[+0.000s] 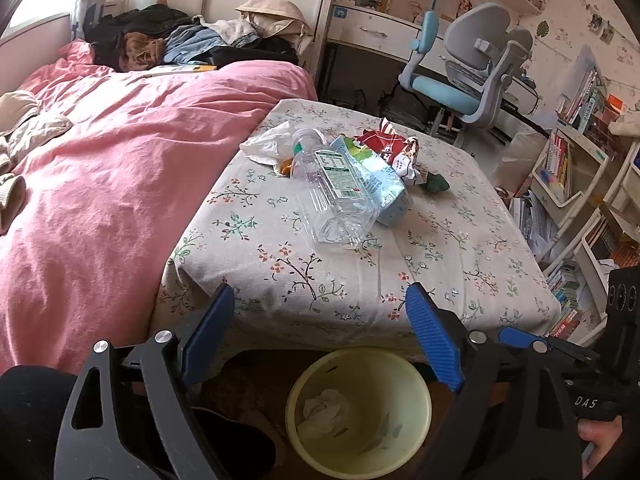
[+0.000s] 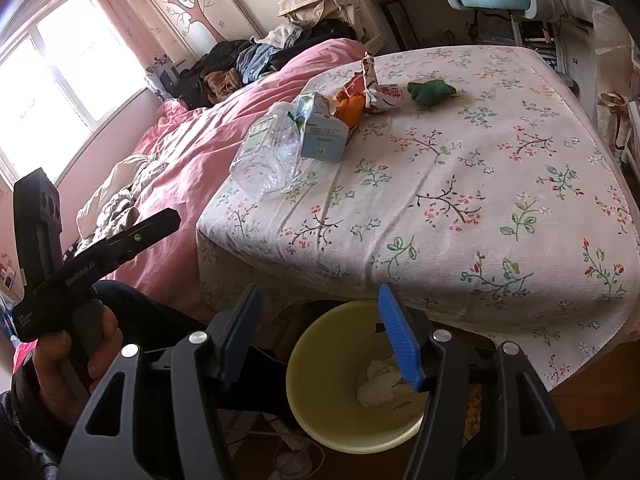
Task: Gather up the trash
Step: 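Raise both tools from the bin back toward the table items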
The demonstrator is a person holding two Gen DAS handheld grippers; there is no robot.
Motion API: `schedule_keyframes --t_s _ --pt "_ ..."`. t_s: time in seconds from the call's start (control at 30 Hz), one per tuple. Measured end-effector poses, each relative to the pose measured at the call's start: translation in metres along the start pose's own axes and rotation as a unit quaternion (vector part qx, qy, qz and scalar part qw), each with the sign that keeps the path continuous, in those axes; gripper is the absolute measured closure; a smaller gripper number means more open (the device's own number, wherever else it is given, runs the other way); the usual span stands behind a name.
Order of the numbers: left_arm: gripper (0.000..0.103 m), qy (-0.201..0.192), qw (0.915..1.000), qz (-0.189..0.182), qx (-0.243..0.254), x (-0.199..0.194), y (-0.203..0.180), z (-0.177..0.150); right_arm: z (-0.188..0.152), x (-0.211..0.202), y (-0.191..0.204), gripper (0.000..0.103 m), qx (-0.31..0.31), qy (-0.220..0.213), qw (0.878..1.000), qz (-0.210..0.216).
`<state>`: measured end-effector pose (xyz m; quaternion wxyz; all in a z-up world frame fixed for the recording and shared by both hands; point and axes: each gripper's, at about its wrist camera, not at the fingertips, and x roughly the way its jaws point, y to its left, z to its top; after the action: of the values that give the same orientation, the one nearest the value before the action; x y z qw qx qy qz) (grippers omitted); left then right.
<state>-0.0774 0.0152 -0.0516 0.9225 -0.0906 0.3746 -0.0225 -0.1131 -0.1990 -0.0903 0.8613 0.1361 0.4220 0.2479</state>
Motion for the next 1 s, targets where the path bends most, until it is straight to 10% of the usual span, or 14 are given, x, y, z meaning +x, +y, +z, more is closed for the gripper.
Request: schedule_keyframes --t_s 1.0 --pt "0.015 0.017 0.9995 0.007 -0.026 0.019 0.006 0.002 0.019 0.021 0.04 0.032 -0.11 -0.003 0.989 -0.1"
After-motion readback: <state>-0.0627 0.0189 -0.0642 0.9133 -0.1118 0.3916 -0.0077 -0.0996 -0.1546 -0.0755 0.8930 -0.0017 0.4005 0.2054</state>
